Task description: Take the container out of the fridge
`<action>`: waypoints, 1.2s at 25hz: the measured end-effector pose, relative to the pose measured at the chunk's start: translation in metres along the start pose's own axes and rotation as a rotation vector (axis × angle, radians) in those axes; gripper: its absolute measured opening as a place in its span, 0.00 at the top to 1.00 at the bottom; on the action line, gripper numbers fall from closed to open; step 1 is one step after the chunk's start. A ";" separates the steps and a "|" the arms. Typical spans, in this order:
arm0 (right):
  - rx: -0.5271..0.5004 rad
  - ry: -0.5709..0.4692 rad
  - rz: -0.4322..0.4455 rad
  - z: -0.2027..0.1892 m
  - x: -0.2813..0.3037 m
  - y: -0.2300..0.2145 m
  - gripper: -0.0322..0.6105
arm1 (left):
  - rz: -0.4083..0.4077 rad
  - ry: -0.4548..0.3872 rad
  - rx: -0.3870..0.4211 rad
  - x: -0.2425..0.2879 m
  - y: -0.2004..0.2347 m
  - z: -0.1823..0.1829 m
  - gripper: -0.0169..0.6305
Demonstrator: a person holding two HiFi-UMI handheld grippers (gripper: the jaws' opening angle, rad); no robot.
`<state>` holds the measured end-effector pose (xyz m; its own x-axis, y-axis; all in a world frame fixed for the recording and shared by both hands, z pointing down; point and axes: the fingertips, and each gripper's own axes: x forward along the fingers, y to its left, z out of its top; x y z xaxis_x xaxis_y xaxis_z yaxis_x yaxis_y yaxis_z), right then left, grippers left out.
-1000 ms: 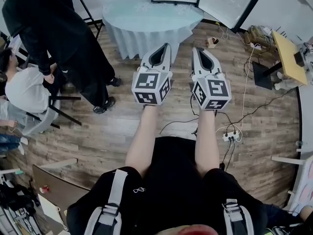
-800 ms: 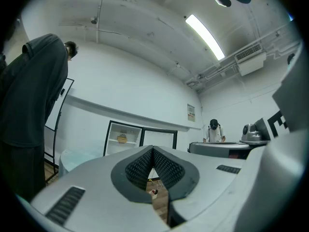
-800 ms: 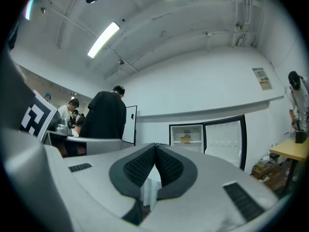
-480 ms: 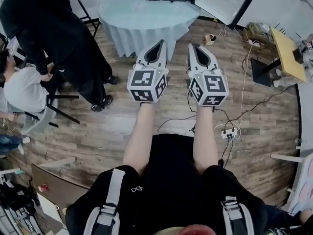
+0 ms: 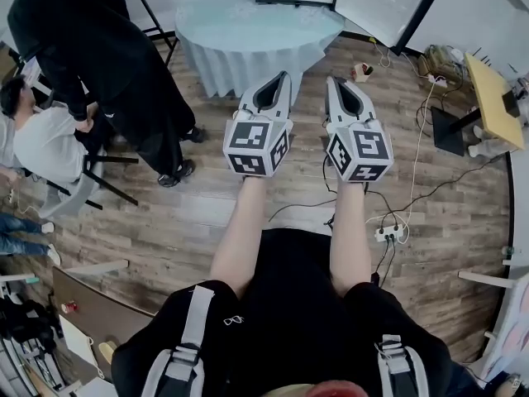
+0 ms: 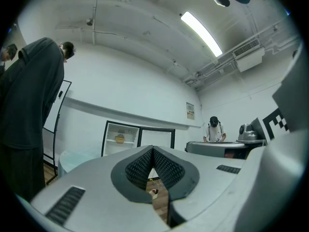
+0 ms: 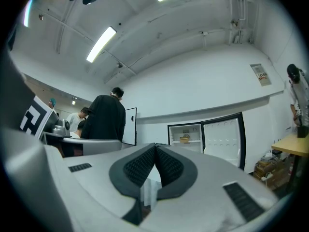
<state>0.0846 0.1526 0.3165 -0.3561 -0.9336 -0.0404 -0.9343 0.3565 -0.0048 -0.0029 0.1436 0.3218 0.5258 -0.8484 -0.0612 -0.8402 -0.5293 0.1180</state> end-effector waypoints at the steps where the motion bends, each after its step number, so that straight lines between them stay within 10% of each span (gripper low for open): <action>1: 0.002 0.002 0.005 -0.002 0.000 0.000 0.95 | 0.002 0.001 0.001 0.000 -0.001 -0.001 0.97; 14: 0.006 0.056 0.056 -0.028 0.043 0.007 0.95 | 0.051 0.029 -0.037 0.019 0.038 -0.022 0.97; 30: -0.015 0.116 0.019 -0.056 0.238 -0.022 0.95 | 0.035 0.055 -0.115 0.163 0.185 -0.039 0.97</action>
<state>0.0195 -0.0797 0.3630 -0.3726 -0.9249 0.0751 -0.9273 0.3743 0.0096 -0.0674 -0.0926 0.3726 0.5053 -0.8630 -0.0009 -0.8392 -0.4916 0.2326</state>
